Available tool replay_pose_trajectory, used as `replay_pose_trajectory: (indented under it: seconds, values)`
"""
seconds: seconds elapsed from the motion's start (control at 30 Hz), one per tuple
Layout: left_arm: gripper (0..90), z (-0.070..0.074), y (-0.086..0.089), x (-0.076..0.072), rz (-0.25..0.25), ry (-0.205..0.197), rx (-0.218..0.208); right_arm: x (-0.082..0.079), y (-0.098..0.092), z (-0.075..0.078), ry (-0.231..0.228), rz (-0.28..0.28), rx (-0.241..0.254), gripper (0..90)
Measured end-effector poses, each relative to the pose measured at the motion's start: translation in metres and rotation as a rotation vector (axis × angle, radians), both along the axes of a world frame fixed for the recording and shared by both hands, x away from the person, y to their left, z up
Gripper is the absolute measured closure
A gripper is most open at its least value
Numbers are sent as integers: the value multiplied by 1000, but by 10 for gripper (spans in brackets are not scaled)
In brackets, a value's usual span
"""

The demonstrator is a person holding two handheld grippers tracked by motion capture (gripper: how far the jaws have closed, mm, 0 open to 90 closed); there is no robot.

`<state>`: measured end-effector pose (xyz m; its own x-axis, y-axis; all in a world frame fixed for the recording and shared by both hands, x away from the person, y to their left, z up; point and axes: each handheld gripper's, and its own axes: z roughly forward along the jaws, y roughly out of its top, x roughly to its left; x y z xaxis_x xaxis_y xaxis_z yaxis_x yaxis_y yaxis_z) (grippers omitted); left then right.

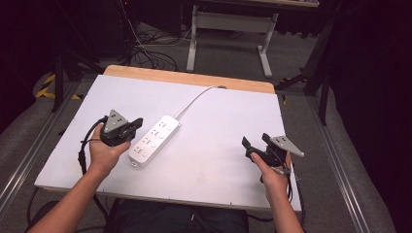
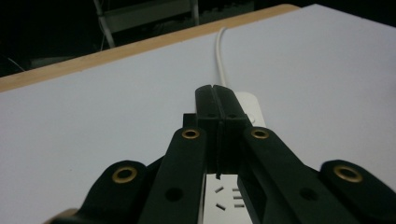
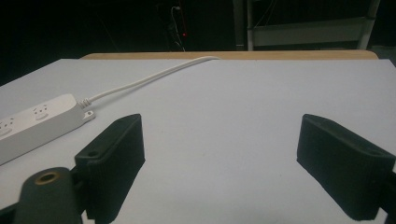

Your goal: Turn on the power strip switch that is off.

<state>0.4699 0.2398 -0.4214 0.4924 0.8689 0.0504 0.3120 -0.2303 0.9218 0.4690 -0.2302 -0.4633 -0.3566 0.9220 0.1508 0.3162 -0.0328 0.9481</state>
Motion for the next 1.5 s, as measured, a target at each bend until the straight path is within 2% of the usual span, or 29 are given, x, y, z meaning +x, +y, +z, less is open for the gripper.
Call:
replay_pose_trajectory:
  seconds: [0.13,0.3,0.5,0.63,0.73,0.9,1.0,1.23,1.3,1.5]
  values:
    - [900,4,11,-3,34,-27,-29,0,0,0,-2,0,0,155]
    - [876,7,26,-6,59,-36,-58,0,0,0,-1,0,0,155]
    - [868,10,36,-8,92,-53,-73,0,0,0,-1,1,-1,156]
    - [857,11,39,-9,96,-54,-79,0,0,0,-1,1,-1,155]
    - [776,10,41,-9,96,-50,-92,0,0,0,-1,0,-1,155]
    - [527,10,45,-8,101,-45,-88,0,0,0,-2,0,-1,156]
    - [469,11,46,-8,107,-44,-91,0,0,0,-1,0,-1,155]
    - [240,10,48,-8,167,-76,-88,0,0,0,0,1,-1,155]
    - [206,10,47,-8,185,-74,-93,0,0,0,-1,1,-1,155]
    - [194,9,48,-8,168,-84,-99,0,0,0,0,2,-1,155]
